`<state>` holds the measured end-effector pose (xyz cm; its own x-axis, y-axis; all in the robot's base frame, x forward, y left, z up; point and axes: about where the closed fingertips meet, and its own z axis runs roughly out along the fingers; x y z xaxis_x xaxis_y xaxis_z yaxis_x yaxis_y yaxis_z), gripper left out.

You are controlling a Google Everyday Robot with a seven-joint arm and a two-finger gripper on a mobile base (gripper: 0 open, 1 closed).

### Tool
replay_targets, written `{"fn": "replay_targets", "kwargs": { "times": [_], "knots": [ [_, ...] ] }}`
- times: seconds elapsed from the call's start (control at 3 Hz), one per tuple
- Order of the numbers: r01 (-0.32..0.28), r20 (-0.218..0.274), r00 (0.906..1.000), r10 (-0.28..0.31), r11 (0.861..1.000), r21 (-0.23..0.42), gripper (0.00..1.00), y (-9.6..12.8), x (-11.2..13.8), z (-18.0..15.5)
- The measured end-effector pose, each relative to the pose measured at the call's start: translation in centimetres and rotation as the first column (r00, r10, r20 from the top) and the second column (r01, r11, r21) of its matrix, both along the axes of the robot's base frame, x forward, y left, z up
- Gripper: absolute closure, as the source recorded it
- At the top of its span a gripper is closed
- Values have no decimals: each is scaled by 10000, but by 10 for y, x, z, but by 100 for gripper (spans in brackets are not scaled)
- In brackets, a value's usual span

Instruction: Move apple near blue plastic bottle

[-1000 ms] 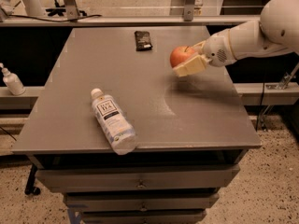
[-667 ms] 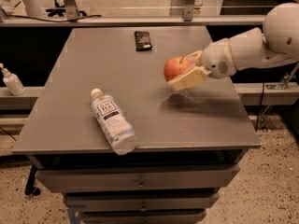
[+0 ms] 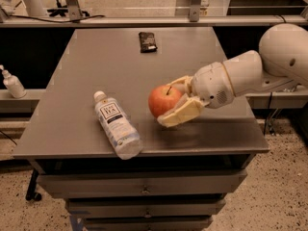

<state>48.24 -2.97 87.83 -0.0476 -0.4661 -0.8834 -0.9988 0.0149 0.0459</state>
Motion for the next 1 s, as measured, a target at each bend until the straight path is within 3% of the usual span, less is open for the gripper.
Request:
{"fn": "replay_targets", "kwargs": {
  "times": [0.33, 0.67, 1.0],
  "knots": [
    [-1092, 189, 9938, 1091, 9940, 47, 100, 22, -38, -4],
    [-1664, 397, 9852, 1665, 9860, -56, 100, 35, -56, -13],
    [-1907, 673, 9791, 1920, 9813, -241, 100, 43, -59, -22]
  ]
}}
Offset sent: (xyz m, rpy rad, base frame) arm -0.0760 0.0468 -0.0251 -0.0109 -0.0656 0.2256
